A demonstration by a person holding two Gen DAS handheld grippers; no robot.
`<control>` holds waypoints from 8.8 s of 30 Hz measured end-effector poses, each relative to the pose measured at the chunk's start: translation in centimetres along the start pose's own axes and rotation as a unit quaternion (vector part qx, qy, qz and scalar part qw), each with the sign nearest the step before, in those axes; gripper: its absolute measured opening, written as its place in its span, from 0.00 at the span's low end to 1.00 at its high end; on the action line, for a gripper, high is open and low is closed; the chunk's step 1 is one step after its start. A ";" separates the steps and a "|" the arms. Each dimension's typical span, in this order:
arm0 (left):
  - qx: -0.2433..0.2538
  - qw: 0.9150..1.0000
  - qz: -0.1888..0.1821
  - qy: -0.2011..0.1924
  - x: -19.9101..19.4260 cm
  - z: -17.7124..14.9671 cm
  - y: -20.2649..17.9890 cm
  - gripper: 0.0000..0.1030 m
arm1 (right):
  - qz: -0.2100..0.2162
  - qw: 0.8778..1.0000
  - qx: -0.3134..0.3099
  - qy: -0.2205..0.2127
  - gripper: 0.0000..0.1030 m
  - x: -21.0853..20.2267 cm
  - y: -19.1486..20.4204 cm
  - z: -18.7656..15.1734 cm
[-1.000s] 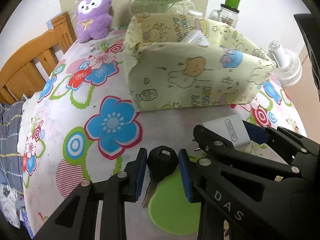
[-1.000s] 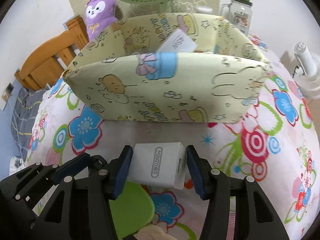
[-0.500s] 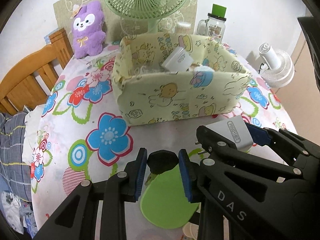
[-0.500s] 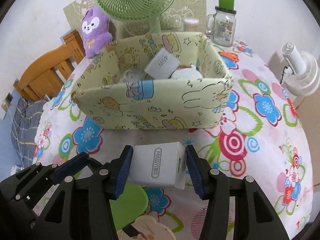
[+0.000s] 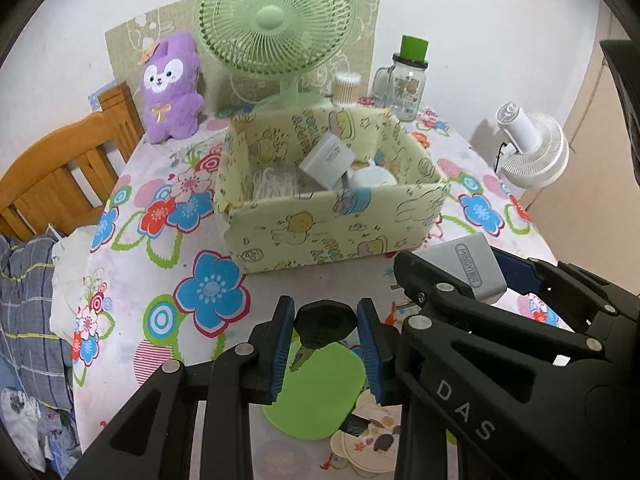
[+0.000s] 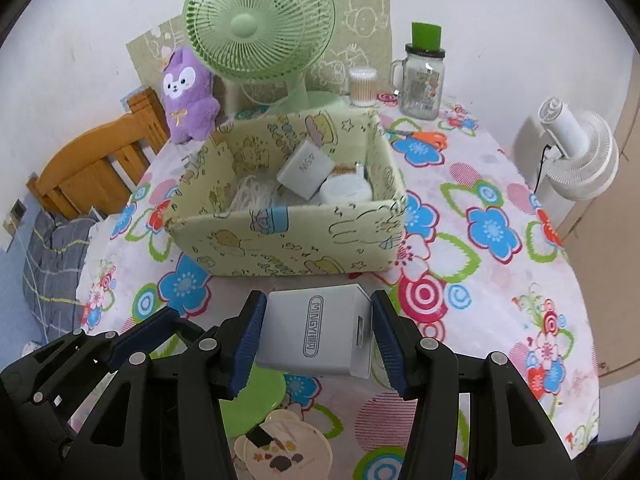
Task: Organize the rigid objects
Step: 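Carry the key and white plug up over the fabric box with both tools, then lower the white plug into the box and open the right tool while the left tool holds the key, then lower the black car key into the fabric box and open the left tool, then withdraw both tools from the box toward the green lid and round container, then grasp the green oval lid with the left tool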
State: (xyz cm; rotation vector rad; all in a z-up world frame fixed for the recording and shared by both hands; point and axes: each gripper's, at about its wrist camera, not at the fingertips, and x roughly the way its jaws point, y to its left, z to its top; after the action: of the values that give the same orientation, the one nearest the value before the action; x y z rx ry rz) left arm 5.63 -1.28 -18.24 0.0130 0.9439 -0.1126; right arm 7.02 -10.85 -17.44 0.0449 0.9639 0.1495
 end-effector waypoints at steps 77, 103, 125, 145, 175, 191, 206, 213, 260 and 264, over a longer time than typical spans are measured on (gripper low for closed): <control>-0.033 0.999 0.030 0.004 5.5 12.4 2.8 0.32 | 0.046 0.998 -0.023 0.018 0.55 7.4 0.6 13.4; -0.055 0.998 0.032 0.029 7.3 11.8 3.2 0.32 | 0.070 0.995 -0.034 0.060 0.73 10.2 0.4 13.4; -0.040 0.996 0.037 0.067 9.3 11.5 1.5 0.38 | 0.017 0.999 0.005 0.046 0.81 8.0 -4.4 12.3; -0.024 0.999 0.027 0.034 4.5 10.0 1.1 0.72 | 0.010 1.000 0.001 0.024 0.81 4.2 -3.4 10.3; -0.002 1.000 0.018 -0.019 -2.6 7.2 -0.2 0.85 | -0.021 0.999 0.006 -0.031 0.82 -3.7 -2.5 6.9; 0.005 0.999 0.006 -0.033 -5.0 5.2 0.3 0.94 | -0.030 0.998 0.012 -0.052 0.92 -6.5 -2.1 5.0; 0.004 1.000 -0.007 -0.018 -4.8 1.8 0.8 0.95 | -0.023 0.999 0.009 -0.041 0.94 -6.3 -1.7 1.5; -0.001 1.000 -0.012 -0.014 -4.0 0.5 1.2 0.95 | -0.023 0.999 0.008 -0.036 0.94 -5.5 -1.5 0.0; 0.033 0.996 -0.018 0.077 5.9 -7.0 2.1 0.94 | -0.017 0.999 -0.016 0.041 0.94 2.9 -1.6 -7.7; 0.050 0.995 -0.025 0.081 6.3 -7.3 1.9 0.94 | -0.018 0.999 -0.016 0.046 0.94 3.3 -1.7 -7.8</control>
State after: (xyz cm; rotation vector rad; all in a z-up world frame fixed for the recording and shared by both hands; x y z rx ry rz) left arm 3.62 0.45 -27.68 0.0925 1.0994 -0.2081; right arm 2.62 -12.25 -24.80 -0.0092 1.0538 0.1352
